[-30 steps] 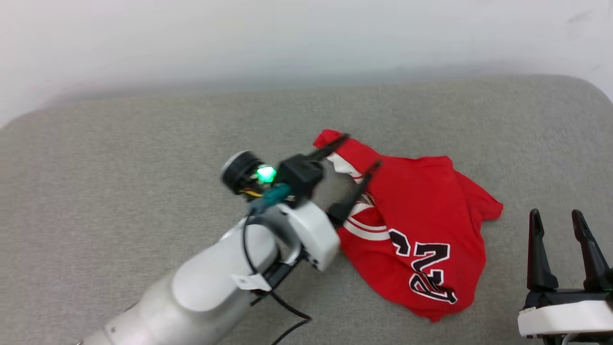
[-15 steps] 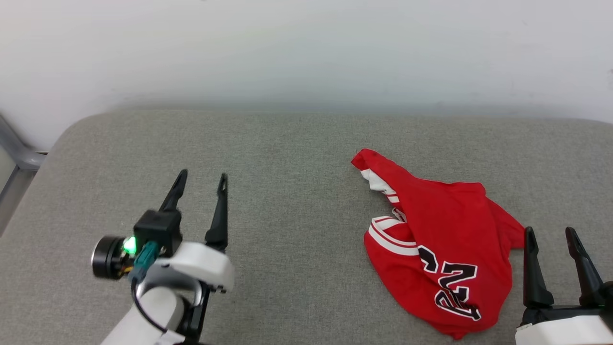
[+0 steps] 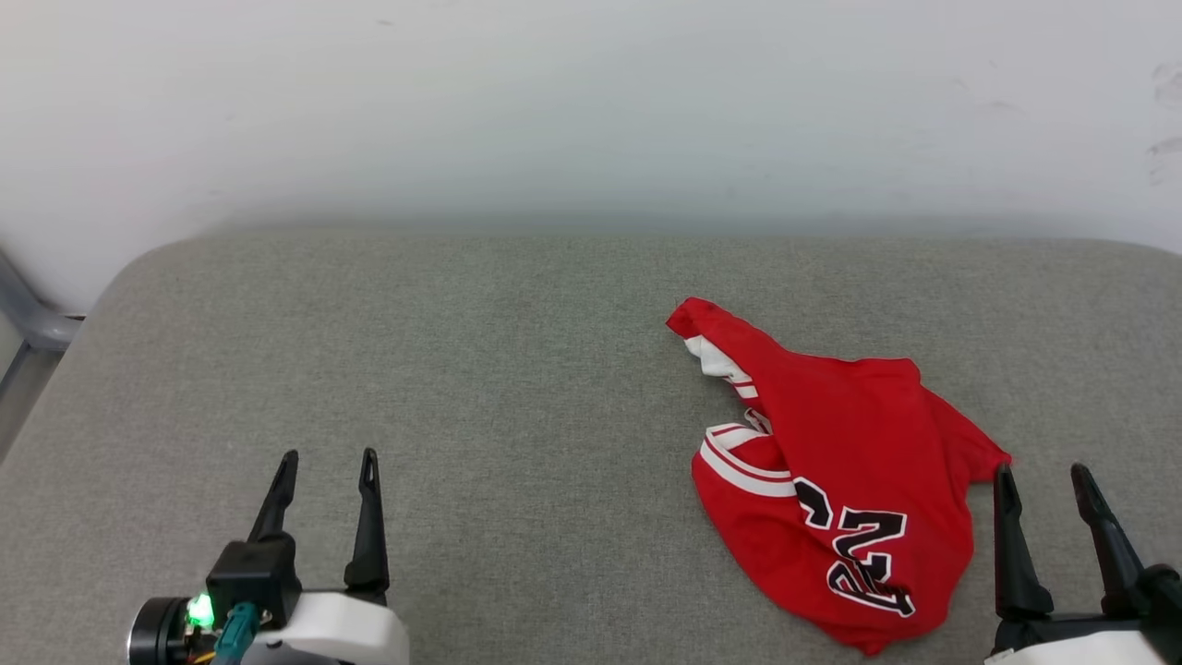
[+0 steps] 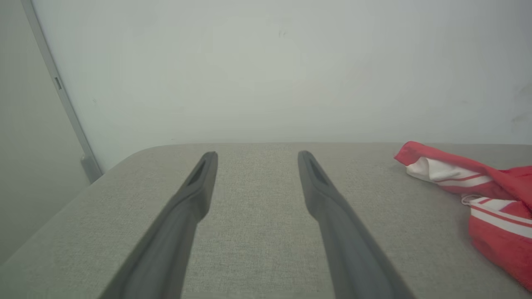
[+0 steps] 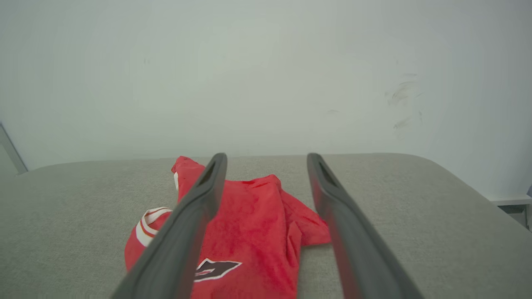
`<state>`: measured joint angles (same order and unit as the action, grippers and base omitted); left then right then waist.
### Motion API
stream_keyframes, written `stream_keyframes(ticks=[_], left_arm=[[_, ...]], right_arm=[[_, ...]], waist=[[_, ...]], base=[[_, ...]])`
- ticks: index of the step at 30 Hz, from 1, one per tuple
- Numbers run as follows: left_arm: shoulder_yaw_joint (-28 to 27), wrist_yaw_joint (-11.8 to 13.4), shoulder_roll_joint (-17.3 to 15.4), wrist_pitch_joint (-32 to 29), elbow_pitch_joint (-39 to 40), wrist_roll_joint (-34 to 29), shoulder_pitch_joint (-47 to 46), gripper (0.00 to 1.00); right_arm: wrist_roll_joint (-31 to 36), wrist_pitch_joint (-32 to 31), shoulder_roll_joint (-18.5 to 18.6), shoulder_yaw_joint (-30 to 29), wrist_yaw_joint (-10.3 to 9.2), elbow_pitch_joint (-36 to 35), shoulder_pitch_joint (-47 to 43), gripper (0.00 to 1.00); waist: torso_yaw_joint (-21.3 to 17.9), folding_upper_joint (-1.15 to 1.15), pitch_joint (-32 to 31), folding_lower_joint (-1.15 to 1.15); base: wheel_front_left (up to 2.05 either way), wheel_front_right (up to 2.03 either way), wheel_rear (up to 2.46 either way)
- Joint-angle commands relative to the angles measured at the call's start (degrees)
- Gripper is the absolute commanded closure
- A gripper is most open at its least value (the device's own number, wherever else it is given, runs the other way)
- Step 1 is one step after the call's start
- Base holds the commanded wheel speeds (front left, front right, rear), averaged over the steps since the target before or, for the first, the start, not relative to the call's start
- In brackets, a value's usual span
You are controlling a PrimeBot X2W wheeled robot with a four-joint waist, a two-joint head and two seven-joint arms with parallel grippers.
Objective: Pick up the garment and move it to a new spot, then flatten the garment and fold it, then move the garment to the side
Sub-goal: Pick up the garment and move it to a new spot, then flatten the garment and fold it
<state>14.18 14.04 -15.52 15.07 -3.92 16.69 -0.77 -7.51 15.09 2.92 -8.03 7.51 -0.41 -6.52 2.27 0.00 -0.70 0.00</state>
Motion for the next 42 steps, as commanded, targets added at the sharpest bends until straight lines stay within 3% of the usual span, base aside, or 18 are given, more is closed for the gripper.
stream_keyframes(ticks=[1, 13, 21, 42], left_arm=[[-1.49, -1.06, 0.85, 0.14, 0.37, -1.31, 1.51, 0.0], [-7.54, -8.52, 6.61, 0.15, 0.45, -6.69, 5.66, 0.0], [-10.81, -12.11, 9.03, 0.15, 0.08, -9.05, 6.12, 0.0], [-15.03, -16.47, 11.92, 0.15, -1.56, -12.02, 5.35, 0.0]], right_arm=[[-0.11, 0.13, -0.08, 0.19, -0.04, 0.12, -1.02, 0.0], [-0.41, 0.12, -0.08, 1.93, -0.04, 0.82, -3.44, 0.0], [-0.51, 0.12, -0.08, 2.56, -0.04, 1.16, -4.02, 0.0], [-0.34, 0.12, -0.08, 2.58, -0.04, 1.78, -3.87, 0.0]], waist=[[-0.22, 0.0, -0.15, 0.0], [-0.77, 0.0, -0.93, 0.0], [-0.87, 0.0, -0.95, 0.0], [-0.69, 0.0, -0.84, 0.0]], base=[[0.0, 0.0, 0.0], [0.0, 0.0, 0.0], [0.0, 0.0, 0.0], [0.0, 0.0, 0.0]])
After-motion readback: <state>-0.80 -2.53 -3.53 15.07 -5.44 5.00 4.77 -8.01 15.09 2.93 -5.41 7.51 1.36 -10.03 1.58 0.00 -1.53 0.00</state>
